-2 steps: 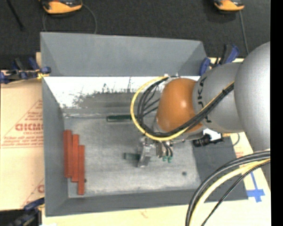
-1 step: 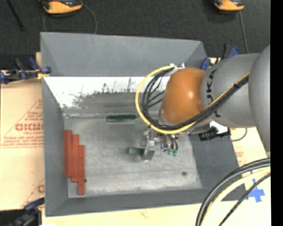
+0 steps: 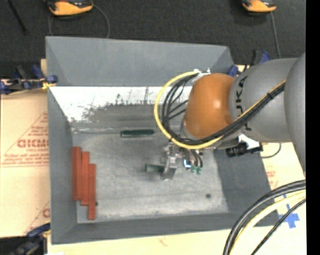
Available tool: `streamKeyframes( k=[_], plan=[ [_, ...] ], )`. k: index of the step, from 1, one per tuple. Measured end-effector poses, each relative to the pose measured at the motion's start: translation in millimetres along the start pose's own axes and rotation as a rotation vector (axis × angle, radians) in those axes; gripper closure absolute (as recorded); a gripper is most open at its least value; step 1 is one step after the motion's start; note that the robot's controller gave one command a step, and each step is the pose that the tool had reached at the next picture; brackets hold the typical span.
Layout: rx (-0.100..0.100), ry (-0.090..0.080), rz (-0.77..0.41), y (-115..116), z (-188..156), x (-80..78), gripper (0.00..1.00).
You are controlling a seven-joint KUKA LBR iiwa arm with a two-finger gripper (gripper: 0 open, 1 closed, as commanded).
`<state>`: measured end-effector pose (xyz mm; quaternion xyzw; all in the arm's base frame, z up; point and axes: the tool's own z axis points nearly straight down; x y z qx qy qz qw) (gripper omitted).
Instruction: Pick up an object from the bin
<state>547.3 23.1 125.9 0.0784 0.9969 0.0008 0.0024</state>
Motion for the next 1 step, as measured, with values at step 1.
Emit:
streamKeyframes(
  k=[1],
  plan=[
    [-0.001, -0.007, 0.001, -0.2, -75.6, -3.2, 1.00]
  ],
)
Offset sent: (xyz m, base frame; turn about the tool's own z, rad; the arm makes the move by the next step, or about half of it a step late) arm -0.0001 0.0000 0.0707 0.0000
